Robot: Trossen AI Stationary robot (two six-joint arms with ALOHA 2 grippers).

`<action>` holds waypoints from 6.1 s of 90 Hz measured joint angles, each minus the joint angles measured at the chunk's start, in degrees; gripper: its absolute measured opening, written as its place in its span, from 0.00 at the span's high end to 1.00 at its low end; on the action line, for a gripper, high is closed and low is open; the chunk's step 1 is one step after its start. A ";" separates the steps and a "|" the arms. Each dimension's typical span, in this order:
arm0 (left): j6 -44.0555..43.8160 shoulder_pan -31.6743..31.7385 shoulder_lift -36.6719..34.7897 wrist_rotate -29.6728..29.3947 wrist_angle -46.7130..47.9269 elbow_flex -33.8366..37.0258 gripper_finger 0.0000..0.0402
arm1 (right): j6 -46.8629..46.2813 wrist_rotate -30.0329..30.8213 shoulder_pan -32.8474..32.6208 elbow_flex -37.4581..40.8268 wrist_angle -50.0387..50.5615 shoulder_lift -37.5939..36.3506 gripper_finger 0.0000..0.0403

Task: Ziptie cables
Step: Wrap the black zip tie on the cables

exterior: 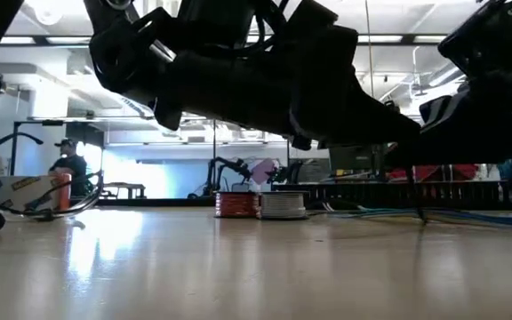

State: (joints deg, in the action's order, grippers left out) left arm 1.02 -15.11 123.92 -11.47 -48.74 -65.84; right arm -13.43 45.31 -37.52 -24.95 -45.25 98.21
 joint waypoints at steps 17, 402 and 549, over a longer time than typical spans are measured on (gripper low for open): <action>-0.29 0.02 0.25 -0.06 -1.02 0.00 0.94 | 0.02 -0.07 0.00 0.00 -0.26 0.00 1.00; -1.56 3.23 2.51 12.20 0.45 0.00 1.00 | -23.66 -41.59 37.23 3.08 67.84 -40.02 0.65; -3.07 3.23 2.51 10.85 0.82 0.00 1.00 | -80.38 -21.47 11.69 3.44 71.45 -32.94 0.66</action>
State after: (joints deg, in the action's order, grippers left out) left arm -2.05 -11.88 126.43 -0.62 -47.91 -65.84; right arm -93.81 23.84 -25.83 -21.51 26.20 65.27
